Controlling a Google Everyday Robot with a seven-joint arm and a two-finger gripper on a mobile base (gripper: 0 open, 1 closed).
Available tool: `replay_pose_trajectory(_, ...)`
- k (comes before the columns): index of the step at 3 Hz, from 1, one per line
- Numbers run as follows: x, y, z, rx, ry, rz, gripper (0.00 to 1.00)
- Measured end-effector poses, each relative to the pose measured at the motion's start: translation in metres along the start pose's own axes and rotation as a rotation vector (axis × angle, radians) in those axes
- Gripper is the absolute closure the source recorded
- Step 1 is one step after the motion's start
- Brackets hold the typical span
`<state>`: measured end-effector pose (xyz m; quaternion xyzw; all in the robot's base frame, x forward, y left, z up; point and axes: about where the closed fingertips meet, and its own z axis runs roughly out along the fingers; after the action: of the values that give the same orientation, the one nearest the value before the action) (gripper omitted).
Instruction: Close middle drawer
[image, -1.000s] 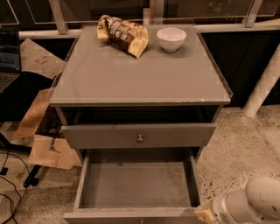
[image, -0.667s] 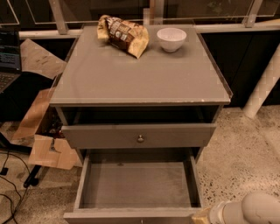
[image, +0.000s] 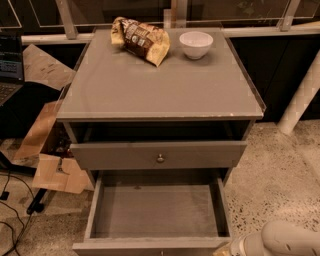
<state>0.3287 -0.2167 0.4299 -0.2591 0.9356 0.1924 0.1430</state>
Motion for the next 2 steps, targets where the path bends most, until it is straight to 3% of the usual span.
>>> replay_pose_trajectory(1, 0.0078, -0.0116, 0.0273, -0.029, 0.046, 0.036, 1.0)
replay_pose_trajectory(2, 0.0076, -0.0108, 0.0252, -0.029, 0.046, 0.036, 1.0)
